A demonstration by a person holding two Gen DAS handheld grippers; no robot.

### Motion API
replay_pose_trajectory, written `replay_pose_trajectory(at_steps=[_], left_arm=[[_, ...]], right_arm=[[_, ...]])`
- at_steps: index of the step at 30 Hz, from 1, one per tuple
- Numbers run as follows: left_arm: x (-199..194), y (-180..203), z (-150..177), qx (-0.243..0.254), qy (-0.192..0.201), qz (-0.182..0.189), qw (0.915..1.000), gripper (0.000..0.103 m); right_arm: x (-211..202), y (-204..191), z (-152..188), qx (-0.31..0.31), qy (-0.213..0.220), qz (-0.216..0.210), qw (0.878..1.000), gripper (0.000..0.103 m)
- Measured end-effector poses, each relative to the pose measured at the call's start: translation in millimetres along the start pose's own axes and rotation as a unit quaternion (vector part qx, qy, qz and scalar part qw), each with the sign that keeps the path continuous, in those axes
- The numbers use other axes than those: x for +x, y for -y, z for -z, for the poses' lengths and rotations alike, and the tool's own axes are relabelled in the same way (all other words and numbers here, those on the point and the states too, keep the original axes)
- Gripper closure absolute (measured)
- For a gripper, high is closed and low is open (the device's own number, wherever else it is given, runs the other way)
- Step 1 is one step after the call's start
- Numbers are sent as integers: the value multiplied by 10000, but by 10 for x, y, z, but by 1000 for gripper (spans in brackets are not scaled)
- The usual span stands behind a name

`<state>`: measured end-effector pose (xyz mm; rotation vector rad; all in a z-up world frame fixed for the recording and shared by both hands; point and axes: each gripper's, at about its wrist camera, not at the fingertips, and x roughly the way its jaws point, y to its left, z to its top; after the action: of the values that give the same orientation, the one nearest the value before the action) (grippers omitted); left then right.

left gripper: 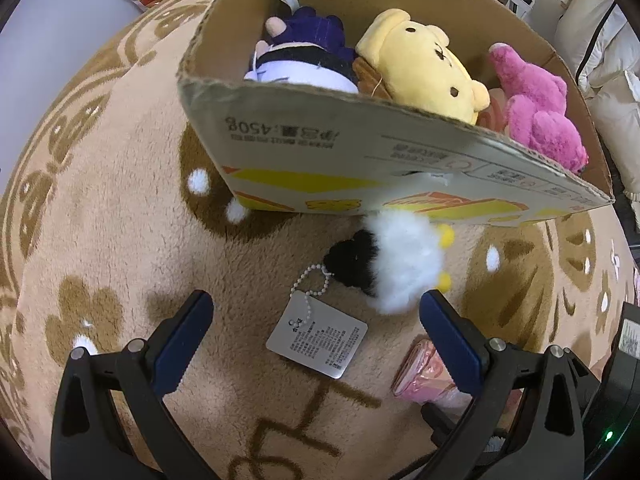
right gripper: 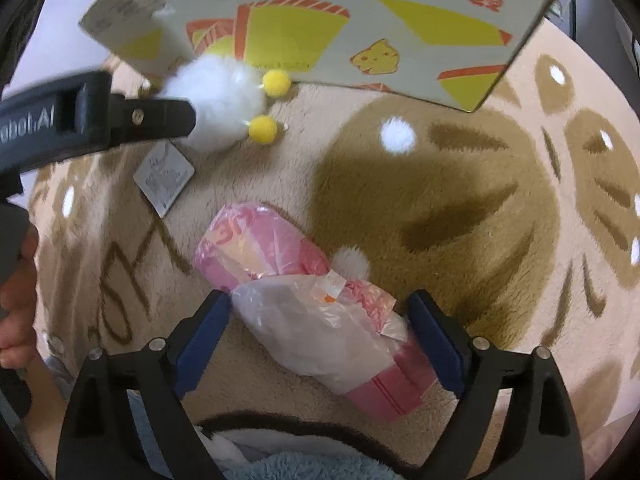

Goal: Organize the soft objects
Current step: 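Lower the left tool toward the pom-pom keychain plush while the right tool lowers onto the pink wrapped roll, then close the left tool on the pom-pom plush while the right tool grips the pink roll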

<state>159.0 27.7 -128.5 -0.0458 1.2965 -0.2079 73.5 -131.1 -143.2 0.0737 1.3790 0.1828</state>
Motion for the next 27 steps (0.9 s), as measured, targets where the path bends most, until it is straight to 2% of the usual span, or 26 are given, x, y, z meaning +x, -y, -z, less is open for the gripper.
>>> replay_pose_trajectory(at_steps=[4, 6, 9, 12, 13, 15, 19, 21, 27], left_arm=[[34, -8, -32, -117, 47, 118, 9999, 1], [60, -14, -45, -239, 74, 197, 9995, 1], [111, -4, -43, -341, 49, 348, 9988, 2], [142, 50, -62, -250, 106, 162, 9995, 6], [153, 64, -71, -219, 128, 105, 9996, 12], [197, 76, -88, -254, 84, 98, 9996, 16], [252, 88, -99, -343, 68, 109, 9993, 16], [269, 101, -87, -300, 101, 84, 9995, 16], [328, 179, -61, -447, 173, 113, 9988, 16]], right_arm=[[74, -132, 4, -136, 23, 238, 9996, 9], [83, -129, -5, -51, 49, 297, 9995, 21], [76, -66, -21, 115, 63, 463, 9988, 27], [14, 1, -25, 350, 236, 581, 9974, 32], [1, 27, -27, 433, 269, 561, 9971, 33], [-33, 130, -27, 690, 359, 449, 9960, 38], [-94, 301, -16, 1017, 534, 291, 9930, 47], [-136, 347, -13, 1086, 626, 216, 9919, 57], [-274, 394, -26, 1330, 945, -3, 9866, 61]])
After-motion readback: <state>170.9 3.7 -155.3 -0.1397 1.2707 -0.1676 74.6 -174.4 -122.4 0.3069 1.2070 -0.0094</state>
